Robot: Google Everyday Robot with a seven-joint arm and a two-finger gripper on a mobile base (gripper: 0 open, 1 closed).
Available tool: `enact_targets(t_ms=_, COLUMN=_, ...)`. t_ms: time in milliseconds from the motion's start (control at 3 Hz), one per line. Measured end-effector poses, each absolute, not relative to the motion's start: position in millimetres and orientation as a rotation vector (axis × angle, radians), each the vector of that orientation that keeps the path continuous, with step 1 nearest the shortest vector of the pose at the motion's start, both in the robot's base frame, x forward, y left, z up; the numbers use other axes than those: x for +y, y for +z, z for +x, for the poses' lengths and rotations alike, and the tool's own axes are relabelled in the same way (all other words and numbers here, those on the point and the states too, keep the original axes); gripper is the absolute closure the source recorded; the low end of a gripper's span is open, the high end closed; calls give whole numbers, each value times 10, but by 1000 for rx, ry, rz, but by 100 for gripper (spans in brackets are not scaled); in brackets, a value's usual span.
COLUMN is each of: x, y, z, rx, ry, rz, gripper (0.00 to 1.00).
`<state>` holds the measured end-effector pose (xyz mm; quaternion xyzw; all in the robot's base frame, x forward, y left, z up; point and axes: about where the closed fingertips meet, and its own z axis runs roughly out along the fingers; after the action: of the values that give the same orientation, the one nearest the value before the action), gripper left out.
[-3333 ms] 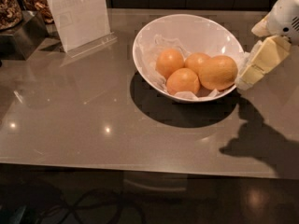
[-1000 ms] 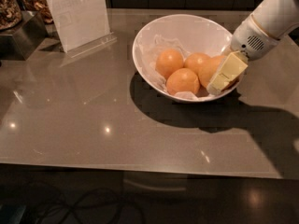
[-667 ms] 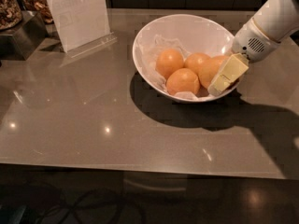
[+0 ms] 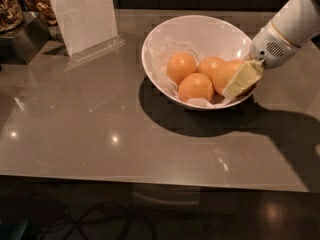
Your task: Pick orange from white bowl
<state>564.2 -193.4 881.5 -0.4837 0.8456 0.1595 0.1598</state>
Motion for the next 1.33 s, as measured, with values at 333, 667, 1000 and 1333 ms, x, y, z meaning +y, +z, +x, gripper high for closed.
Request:
enact_targets(t_ms=333, x=-1943, y=8815, z=5643, rx=2416, ry=462, rz=-1374, gripper=69)
enact_targets(t_ms=667, x=-1969, y=8900, z=5625, rx=2388, ry=466, rz=-1345, gripper=93)
enact_targets(t_ms=1000, x=-1971, y=8961, z=5608, rx=2363, ry=464, rz=-1336, gripper=100)
enact_targets(t_ms=1333, x=-1952, y=8988, z=5583, rx=2340, ry=465, rz=-1338, gripper=100)
